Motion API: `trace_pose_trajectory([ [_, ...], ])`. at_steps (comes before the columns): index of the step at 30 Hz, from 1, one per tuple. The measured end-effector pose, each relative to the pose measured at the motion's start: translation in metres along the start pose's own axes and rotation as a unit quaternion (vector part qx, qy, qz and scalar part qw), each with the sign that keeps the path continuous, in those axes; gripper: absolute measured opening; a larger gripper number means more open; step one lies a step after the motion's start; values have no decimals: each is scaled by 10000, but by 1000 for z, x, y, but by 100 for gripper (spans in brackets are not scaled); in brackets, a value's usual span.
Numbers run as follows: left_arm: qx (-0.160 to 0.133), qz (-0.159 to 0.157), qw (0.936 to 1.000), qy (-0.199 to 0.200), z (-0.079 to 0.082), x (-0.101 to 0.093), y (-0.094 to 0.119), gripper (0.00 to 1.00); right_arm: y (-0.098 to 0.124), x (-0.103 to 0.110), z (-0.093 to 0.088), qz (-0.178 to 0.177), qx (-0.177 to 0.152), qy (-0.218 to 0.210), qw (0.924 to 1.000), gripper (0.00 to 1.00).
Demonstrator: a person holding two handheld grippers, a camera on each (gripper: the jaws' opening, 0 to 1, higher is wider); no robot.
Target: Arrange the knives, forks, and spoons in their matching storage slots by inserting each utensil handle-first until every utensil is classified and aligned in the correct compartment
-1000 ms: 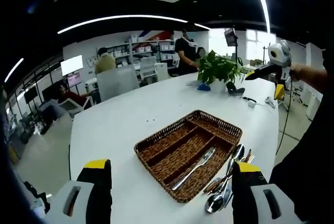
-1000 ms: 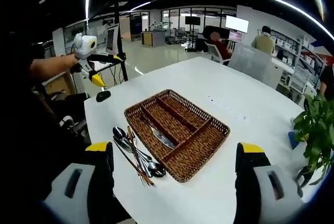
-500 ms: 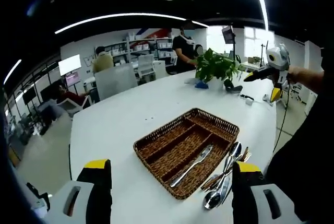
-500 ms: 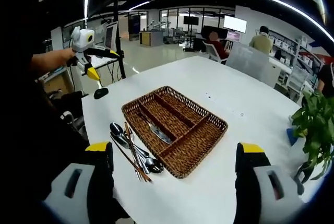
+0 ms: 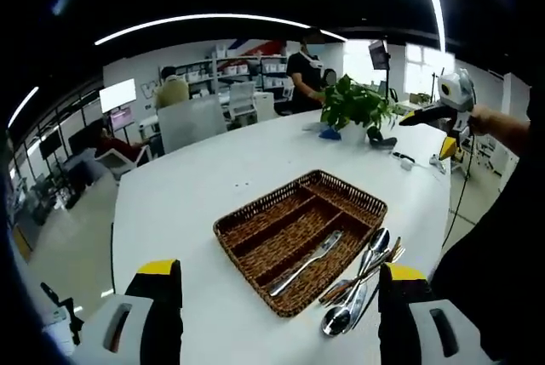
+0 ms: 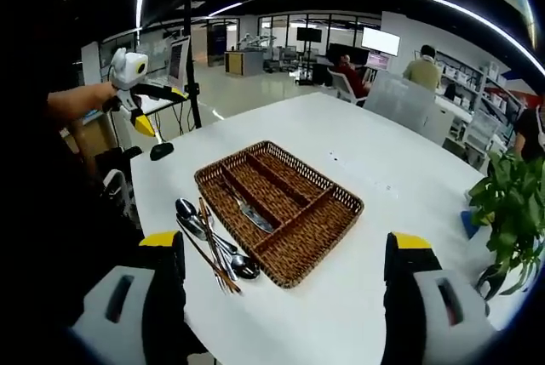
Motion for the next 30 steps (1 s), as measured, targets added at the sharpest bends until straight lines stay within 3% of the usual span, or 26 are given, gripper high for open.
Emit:
trace_pose_trajectory([
  [6, -25, 102, 9999, 5, 1, 4, 6, 100, 4, -1, 2, 57, -163, 134, 9998, 99],
  [12, -212, 61, 9997, -71, 10, 6, 14, 100, 4, -6, 3, 163, -116, 206, 9996, 99],
  [17, -268, 154, 9992, -263, 12, 9, 15, 100, -4, -1, 0, 333, -346, 391, 9981, 93],
  [22, -303, 119, 9991, -275, 14, 9, 19, 100, -19, 9, -11, 654, -292, 569, 9958, 89],
  [26, -229, 135, 9992, -309, 10, 8, 20, 100, -35, 21, -31, 1089, -207, 719, 9912, 87],
  [30, -218, 109, 9993, -287, 7, 6, 22, 100, -49, 27, -47, 1238, -10, 772, 9893, 81],
])
Point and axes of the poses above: the point that each gripper's makers call its tool centre point, and the gripper's own axes: y roughly backward along the fingers, x roughly to its left, z roughly out of its top, the point moved 10 cm from there along y, roughly backward along the fingers, and after that the axes turned 1 degree about -x, right-handed, at the moved point
